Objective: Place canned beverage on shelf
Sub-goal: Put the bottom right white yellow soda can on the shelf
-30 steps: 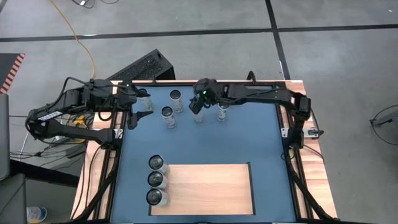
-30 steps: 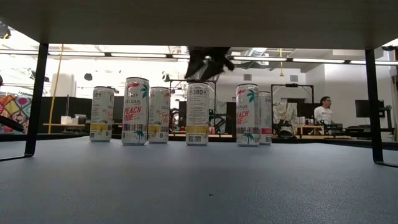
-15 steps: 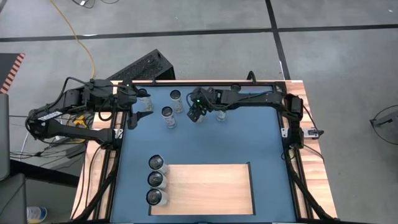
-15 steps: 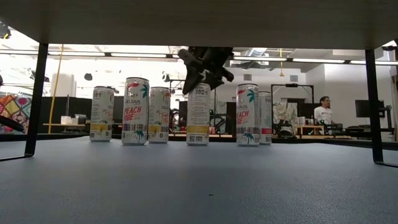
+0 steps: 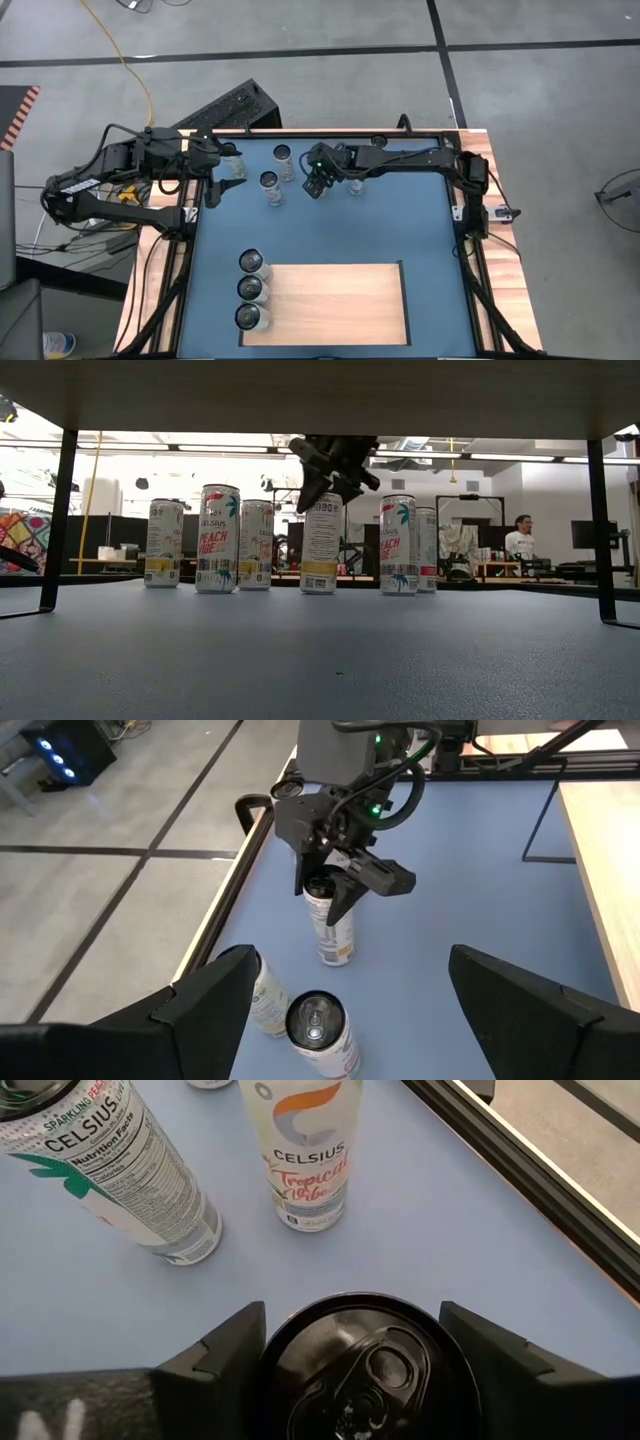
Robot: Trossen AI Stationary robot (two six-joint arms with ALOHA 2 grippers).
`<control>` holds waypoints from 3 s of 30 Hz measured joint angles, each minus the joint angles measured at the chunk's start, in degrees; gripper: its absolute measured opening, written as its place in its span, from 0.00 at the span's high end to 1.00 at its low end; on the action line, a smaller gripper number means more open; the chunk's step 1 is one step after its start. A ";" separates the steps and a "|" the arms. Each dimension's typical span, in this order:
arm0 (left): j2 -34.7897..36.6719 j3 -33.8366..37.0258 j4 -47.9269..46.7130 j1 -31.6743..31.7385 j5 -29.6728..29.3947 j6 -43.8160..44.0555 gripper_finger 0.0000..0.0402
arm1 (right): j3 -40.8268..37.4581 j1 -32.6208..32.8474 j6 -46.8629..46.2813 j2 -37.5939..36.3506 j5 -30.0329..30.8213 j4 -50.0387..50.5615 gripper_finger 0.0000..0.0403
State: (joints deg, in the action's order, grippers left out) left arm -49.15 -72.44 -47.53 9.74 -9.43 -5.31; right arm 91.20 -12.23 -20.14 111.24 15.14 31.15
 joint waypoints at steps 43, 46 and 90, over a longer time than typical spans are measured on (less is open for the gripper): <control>0.02 0.00 5.87 0.00 16.48 -2.62 0.21 | 43.30 25.56 49.45 -1.49 7.13 19.56 0.44; 0.02 -0.02 7.17 -0.02 19.63 -2.62 0.21 | 43.36 27.64 50.70 -1.60 7.14 19.44 0.44; -10.11 -0.02 19.27 -4.66 -11.36 -16.42 0.21 | 43.17 14.97 1.87 1.43 11.23 2.90 0.43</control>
State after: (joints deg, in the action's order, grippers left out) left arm -59.26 -72.47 -28.25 5.08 -20.79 -21.72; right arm 134.37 2.74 -18.27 112.67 26.37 34.05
